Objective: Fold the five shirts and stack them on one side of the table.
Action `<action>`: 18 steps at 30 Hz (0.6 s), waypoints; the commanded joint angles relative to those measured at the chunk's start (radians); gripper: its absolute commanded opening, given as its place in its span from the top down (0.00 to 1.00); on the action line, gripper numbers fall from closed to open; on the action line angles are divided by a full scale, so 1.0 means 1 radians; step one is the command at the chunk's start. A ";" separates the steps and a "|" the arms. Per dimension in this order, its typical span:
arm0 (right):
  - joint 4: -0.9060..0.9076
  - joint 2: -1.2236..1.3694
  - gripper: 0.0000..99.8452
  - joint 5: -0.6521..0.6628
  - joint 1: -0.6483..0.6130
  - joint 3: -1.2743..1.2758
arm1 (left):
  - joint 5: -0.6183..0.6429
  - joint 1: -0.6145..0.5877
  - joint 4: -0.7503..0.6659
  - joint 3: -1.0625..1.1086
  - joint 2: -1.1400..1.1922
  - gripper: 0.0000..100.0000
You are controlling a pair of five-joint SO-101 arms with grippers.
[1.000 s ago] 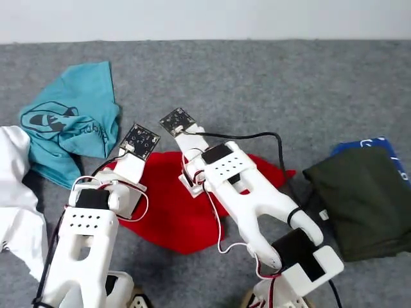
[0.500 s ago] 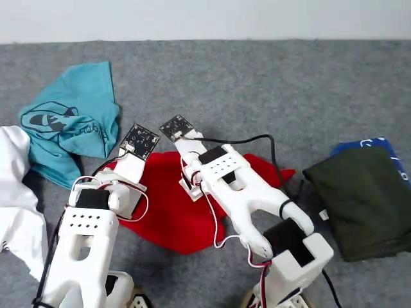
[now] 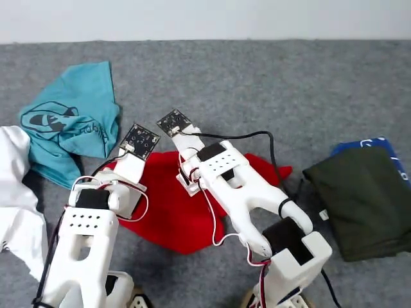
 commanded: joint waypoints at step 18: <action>0.421 -0.642 0.99 0.038 0.249 -0.338 | -0.014 -0.005 0.272 -0.427 -0.021 0.98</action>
